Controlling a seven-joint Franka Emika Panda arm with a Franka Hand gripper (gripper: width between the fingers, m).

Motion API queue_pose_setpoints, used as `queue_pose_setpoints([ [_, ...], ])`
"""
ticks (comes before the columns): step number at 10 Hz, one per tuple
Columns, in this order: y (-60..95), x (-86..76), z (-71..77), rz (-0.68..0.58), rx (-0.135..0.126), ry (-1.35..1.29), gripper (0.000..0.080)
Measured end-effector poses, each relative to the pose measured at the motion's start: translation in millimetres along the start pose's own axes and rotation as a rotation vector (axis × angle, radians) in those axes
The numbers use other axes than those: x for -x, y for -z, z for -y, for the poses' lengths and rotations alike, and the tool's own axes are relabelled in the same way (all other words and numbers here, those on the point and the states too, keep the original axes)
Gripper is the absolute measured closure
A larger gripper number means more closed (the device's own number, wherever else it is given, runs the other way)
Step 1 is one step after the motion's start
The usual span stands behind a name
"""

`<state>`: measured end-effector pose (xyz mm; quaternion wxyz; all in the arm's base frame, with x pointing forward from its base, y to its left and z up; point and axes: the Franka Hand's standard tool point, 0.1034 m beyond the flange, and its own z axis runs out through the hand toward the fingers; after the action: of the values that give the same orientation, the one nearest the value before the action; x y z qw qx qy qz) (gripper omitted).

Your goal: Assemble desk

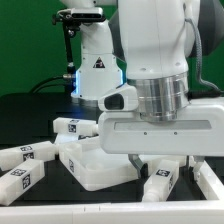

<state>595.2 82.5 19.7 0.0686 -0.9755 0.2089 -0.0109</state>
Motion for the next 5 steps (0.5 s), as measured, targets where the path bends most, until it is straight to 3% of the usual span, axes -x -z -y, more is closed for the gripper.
queue_pose_setpoints([
  [4, -13.0, 5.8, 3.1, -0.002, 0.0, -0.002, 0.015],
  [5, -13.0, 5.9, 3.3, -0.002, 0.0, 0.013, 0.0285],
])
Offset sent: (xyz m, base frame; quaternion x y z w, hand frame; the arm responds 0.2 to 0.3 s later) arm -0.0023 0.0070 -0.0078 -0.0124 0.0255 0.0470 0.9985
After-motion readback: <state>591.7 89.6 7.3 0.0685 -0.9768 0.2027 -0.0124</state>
